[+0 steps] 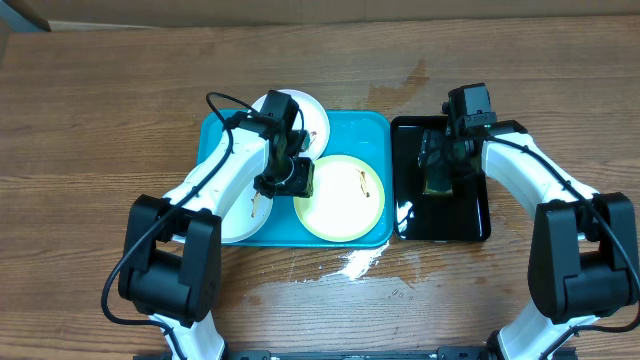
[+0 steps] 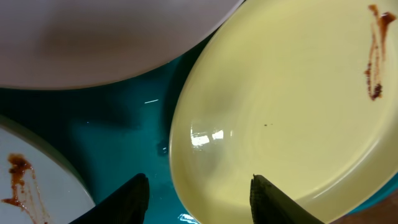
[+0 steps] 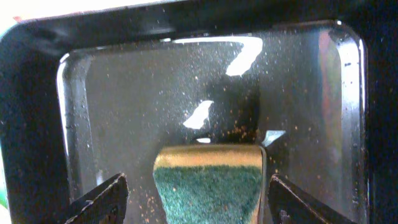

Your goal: Clean dirty plates on tray and stack at the side

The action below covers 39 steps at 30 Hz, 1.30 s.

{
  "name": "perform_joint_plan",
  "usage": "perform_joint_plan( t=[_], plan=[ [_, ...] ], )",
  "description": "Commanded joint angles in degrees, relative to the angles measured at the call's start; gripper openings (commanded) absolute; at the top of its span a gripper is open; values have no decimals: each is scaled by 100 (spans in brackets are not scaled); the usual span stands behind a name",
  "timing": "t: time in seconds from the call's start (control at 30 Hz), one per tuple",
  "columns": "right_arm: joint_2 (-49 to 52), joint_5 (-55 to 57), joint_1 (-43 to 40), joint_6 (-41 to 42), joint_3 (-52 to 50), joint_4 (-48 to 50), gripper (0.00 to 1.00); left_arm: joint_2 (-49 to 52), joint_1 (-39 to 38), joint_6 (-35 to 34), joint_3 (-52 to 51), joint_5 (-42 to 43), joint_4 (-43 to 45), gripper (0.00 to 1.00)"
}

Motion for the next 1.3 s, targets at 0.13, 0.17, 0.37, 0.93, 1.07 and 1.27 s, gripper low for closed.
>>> perform_joint_plan(
  t=[0.13,0.17,0.37,0.93,1.07,1.27],
  plan=[
    [26,81,17,-2,-514,807,67,33,-101,-417,-490,-334,323,43],
    [26,81,17,-2,-570,909,67,33,-101,-420,-498,-334,339,42],
    [26,83,17,-2,-909,1462,67,33,-101,-544,-730,-334,621,40],
    [-17,81,17,-2,-798,1460,10,33,-101,-542,-743,-332,765,24],
    [-138,79,15,-2,-457,861,35,33,-101,-542,-743,-332,765,27],
    [-310,76,17,0,-44,-568,41,33,-101,-542,-743,-332,748,30]
  ],
)
